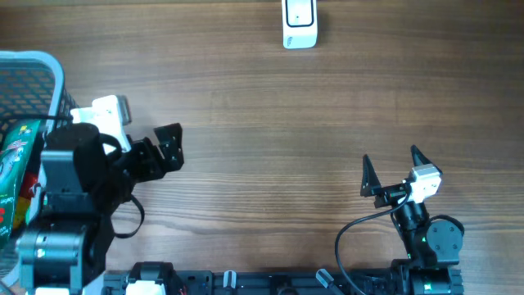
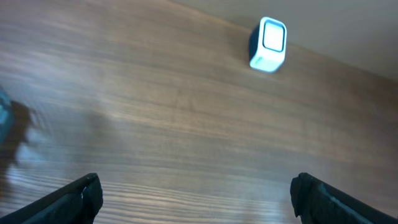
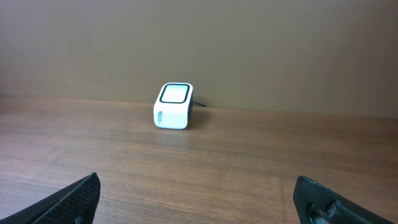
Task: Scan the item barcode
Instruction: 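Reach into the basket and grasp the green-lidded jar with the left gripper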
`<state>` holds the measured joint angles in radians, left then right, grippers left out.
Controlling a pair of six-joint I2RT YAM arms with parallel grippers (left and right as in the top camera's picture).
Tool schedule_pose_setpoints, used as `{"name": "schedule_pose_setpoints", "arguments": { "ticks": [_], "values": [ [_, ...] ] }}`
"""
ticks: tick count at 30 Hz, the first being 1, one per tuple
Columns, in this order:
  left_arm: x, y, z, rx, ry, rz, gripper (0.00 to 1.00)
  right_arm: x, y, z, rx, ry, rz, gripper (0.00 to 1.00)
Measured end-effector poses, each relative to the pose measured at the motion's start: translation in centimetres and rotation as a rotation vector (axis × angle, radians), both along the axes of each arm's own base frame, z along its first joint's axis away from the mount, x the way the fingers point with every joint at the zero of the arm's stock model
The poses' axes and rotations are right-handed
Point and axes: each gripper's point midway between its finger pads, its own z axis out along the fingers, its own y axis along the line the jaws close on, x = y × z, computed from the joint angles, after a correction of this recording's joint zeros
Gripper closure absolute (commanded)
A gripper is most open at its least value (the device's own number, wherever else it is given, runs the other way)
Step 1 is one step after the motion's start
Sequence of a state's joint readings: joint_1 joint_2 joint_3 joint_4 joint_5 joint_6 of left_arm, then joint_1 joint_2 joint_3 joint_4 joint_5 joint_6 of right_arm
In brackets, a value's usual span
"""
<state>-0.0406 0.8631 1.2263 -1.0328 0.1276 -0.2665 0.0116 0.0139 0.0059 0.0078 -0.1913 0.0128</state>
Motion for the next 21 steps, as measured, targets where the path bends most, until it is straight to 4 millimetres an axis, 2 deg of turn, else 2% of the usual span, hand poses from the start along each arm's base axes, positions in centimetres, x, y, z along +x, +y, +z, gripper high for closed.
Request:
{"name": "schedule_pose_setpoints", "arguments": {
  "ticks": [3,8,11,13,15,18,19,21],
  "values": [
    [-0.5,1.1,1.7,0.036,-0.02,0.053,0.0,0.0,0.0,0.0,0.0,0.0,0.0,0.0],
    [-0.5,3.4,7.1,0.091,-0.12,0.172,0.0,0.0,0.0,0.0,0.0,0.0,0.0,0.0],
    [-0.2,6.1,10.5,0.12,-0.189,0.328,0.0,0.0,0.0,0.0,0.0,0.0,0.0,0.0],
    [0.0,8.1,11.3,0.133,-0.198,0.432,0.0,0.0,0.0,0.0,0.0,0.0,0.0,0.0],
    [0.3,10.7,10.6,0.128,-0.159,0.57,0.0,0.0,0.0,0.0,0.0,0.0,0.0,0.0],
    [0.0,14.0,8.2,0.09,-0.057,0.751,0.0,0.0,0.0,0.0,0.0,0.0,0.0,0.0],
    [-0.5,16.2,6.6,0.063,0.01,0.866,0.0,0.0,0.0,0.0,0.0,0.0,0.0,0.0],
    [-1.8,18.8,4.3,0.021,0.11,1.02,0.0,0.0,0.0,0.0,0.0,0.0,0.0,0.0]
  ]
}}
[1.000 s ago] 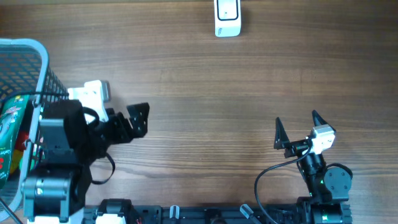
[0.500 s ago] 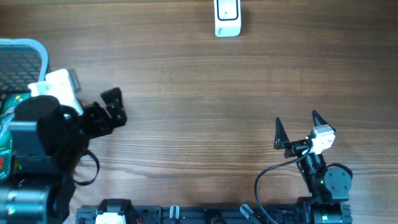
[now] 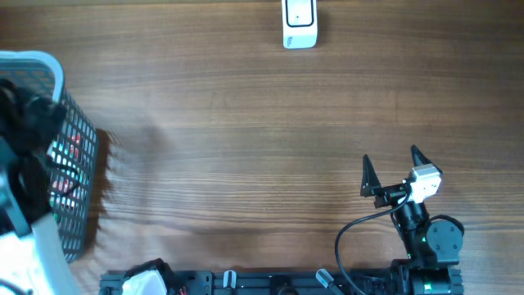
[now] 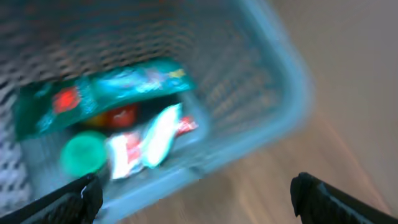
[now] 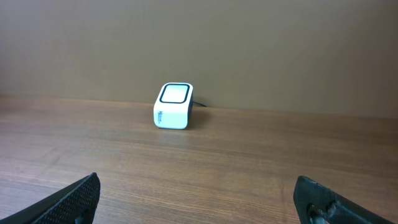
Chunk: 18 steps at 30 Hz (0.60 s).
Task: Scan the item barcode
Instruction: 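Reach into the basket and grasp the green-lidded jar with the left gripper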
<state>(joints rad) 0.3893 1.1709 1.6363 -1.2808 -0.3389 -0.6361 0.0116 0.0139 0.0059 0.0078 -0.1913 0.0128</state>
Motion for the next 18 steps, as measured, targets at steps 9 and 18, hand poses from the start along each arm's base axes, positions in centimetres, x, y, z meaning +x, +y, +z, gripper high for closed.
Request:
{"name": "schedule_pose_setpoints", "arguments": {
  "ticks": [9,18],
  "values": [
    [-5.8,6.4,-8.9,-0.324,0.16,0.489,0.0,0.0,0.0,0.0,0.0,0.0,0.0,0.0],
    [-6.5,8.9,-18.7,-0.488,0.13,0.647,0.0,0.0,0.0,0.0,0.0,0.0,0.0,0.0]
  ]
}}
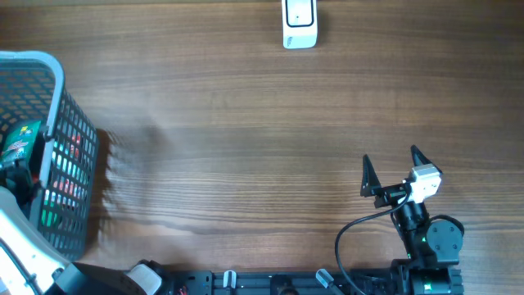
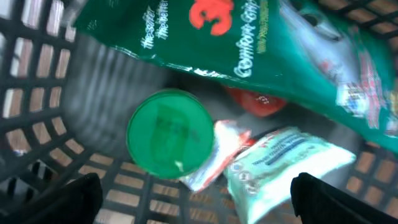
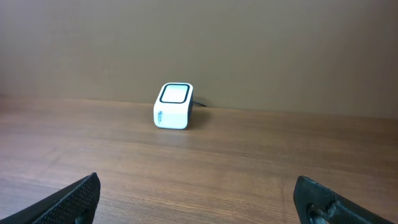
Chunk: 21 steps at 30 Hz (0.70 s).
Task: Scan the item barcode
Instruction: 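Reach into the basket and grasp the green-lidded jar with the left gripper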
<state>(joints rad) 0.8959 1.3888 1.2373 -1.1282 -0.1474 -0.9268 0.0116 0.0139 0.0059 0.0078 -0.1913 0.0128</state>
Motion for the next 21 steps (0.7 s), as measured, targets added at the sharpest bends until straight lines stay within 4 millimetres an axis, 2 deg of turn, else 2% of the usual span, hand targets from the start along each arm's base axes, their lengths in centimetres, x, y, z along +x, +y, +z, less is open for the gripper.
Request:
{"name": "schedule_pose_setpoints", "arguments": {
  "ticks": [1,6,10,13,18,21],
  "values": [
    [0.0,0.1,-1.0,-0.009,-0.01,0.009,0.0,0.0,0.0,0.0,0.0,0.0,0.0,0.0],
    [0.0,0.0,-3.7,-0.035,-0.002,0.011,0.0,0.0,0.0,0.0,0.0,0.0,0.0,0.0],
    [-0.2,-0.3,-7.1,-0.11,0.053,0.012,0.0,0.0,0.0,0.0,0.0,0.0,0.0,0.01],
    [-0.1,-0.3,-8.4,-0.141,0.073,0.012,0.0,0.0,0.0,0.0,0.0,0.0,0.0,0.0],
    [-0.2,-0.5,-9.7,-0.18,0.097,0.017,0.24,0.0,0.0,0.0,0.0,0.0,0.0,0.0],
    [-0.2,-0.5,-9.5,-0.176,0.093,0.024,0.33,0.0,0.0,0.0,0.0,0.0,0.0,0.0]
  ]
}}
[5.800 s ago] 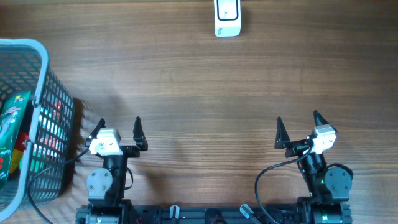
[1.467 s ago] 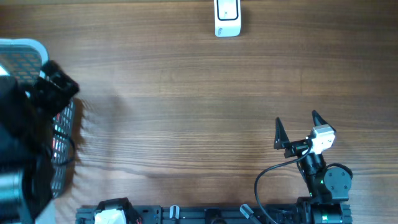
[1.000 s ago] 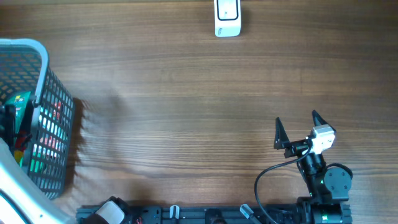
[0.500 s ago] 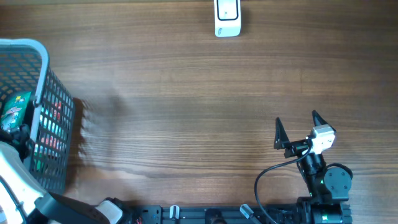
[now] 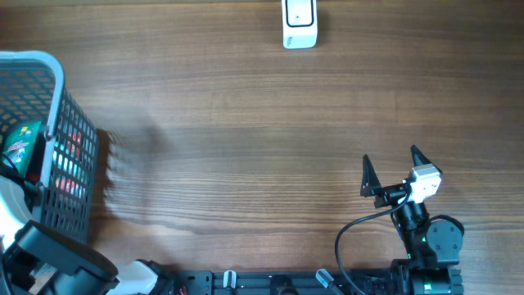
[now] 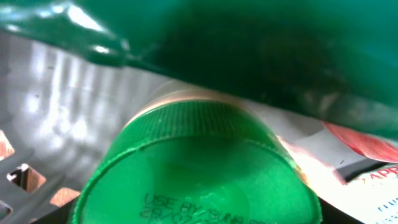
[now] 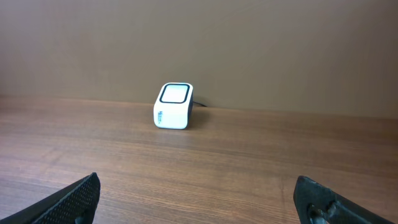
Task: Scan the item barcode
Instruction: 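Reach into the basket and grasp the green-lidded jar with the left gripper, then carry the green-lidded jar to table center and release it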
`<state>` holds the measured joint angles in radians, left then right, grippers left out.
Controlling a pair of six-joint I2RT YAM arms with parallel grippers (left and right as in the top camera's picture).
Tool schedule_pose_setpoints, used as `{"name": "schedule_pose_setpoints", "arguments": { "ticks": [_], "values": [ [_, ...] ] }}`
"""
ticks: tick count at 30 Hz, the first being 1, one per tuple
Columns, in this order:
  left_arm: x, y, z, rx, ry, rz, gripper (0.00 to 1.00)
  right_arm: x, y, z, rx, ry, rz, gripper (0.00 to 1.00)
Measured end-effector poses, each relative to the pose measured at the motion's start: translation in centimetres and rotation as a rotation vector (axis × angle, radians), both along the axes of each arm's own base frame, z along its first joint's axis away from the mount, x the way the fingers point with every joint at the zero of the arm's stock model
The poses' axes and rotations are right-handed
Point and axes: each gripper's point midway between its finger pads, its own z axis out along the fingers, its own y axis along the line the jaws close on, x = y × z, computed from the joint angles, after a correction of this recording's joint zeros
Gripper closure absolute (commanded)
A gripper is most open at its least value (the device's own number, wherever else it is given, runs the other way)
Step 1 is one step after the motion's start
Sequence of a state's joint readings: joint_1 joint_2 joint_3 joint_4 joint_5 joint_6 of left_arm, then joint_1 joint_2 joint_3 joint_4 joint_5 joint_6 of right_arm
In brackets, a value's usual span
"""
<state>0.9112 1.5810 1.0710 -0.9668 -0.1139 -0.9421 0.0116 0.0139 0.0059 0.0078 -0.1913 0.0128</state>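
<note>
A green round lid point(image 6: 199, 168) of a container, with "USE BY" print on it, fills the left wrist view inside the grey mesh basket point(image 5: 37, 61). My left gripper point(image 6: 199, 214) is low over it; only dark slivers of its fingers show at the bottom corners, wide apart with the lid between them. A green packet point(image 6: 249, 43) lies over the lid's far side. The white barcode scanner point(image 5: 299, 24) stands at the table's far edge, also in the right wrist view point(image 7: 173, 106). My right gripper point(image 5: 390, 168) rests open near the front right, holding nothing.
A red and white packet point(image 6: 367, 149) lies right of the lid. The basket wall point(image 6: 25, 180) is close on the left. The left arm point(image 5: 41, 254) reaches into the basket from the front left corner. Bare wooden table point(image 5: 246, 147) lies between basket and scanner.
My left gripper has come down much closer to the green lid, which now fills its view. The right arm and the scanner have not moved.
My left gripper was open over the bare table beside the basket. Then it was swinging over the basket's rim, then open above the green lid and packets inside. Now it is right down at the lid. The right gripper stayed open and still throughout.
</note>
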Motion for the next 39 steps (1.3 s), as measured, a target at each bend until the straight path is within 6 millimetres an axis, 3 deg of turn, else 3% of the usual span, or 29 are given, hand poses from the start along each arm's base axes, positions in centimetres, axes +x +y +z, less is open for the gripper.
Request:
{"name": "schedule_pose_setpoints", "arguments": {
  "ticks": [6,9,15,19,23,25,28,31,35,36,39],
  "values": [
    [-0.3,-0.4,0.4,-0.006,0.005,-0.02,0.4,0.0,0.0,0.0,0.0,0.0,0.0,0.0],
    [-0.3,-0.6,2.1,0.028,-0.026,-0.04,0.4,0.0,0.0,0.0,0.0,0.0,0.0,0.0],
    [2.0,0.4,11.3,0.251,-0.267,-0.092,0.38,0.0,0.0,0.0,0.0,0.0,0.0,0.0],
    [4.5,0.6,19.9,0.436,-0.495,-0.184,0.36,0.0,0.0,0.0,0.0,0.0,0.0,0.0],
    [5.8,-0.5,27.1,0.572,-0.678,-0.268,0.34,0.0,0.0,0.0,0.0,0.0,0.0,0.0],
    [6.6,-1.9,29.5,0.601,-0.769,-0.338,0.35,0.0,0.0,0.0,0.0,0.0,0.0,0.0],
    [8.3,-5.9,31.7,0.561,-0.91,-0.505,0.36,0.0,0.0,0.0,0.0,0.0,0.0,0.0],
    [10.7,-12.5,32.5,0.447,-1.035,-0.791,0.36,0.0,0.0,0.0,0.0,0.0,0.0,0.0],
    [11.8,-22.1,31.5,0.281,-1.09,-1.184,0.36,0.0,0.0,0.0,0.0,0.0,0.0,0.0],
    [11.5,-25.4,30.8,0.202,-1.093,-1.292,0.36,0.0,0.0,0.0,0.0,0.0,0.0,0.0],
    [10.3,-30.7,28.8,0.12,-1.008,-1.488,0.36,0.0,0.0,0.0,0.0,0.0,0.001,0.0]
  ]
}}
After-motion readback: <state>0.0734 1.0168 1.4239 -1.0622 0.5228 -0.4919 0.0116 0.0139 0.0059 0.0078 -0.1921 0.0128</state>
